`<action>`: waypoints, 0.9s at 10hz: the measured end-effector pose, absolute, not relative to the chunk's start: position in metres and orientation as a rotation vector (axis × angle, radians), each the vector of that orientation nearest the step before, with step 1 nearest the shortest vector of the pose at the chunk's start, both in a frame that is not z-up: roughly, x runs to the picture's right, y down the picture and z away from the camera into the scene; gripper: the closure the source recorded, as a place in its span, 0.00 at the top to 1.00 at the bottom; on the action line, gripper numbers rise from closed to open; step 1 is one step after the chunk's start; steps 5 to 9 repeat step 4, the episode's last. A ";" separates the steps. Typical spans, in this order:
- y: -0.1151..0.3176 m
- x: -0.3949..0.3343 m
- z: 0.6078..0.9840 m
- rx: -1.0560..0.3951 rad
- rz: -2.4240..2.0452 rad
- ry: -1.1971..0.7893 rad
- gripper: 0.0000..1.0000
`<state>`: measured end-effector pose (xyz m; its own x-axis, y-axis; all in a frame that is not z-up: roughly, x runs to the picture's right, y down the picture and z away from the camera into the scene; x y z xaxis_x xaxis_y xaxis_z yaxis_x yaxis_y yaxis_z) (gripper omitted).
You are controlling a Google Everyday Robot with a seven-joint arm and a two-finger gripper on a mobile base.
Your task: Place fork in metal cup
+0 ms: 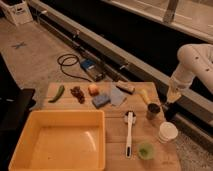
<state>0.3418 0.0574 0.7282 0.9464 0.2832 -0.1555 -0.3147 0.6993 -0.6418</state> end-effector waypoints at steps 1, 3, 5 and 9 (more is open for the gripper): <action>0.061 0.342 0.737 -0.733 0.347 0.031 0.00; 0.066 0.341 0.744 -0.754 0.362 0.018 0.05; 0.068 0.340 0.748 -0.766 0.372 0.010 0.18; 0.068 0.340 0.748 -0.766 0.372 0.010 0.18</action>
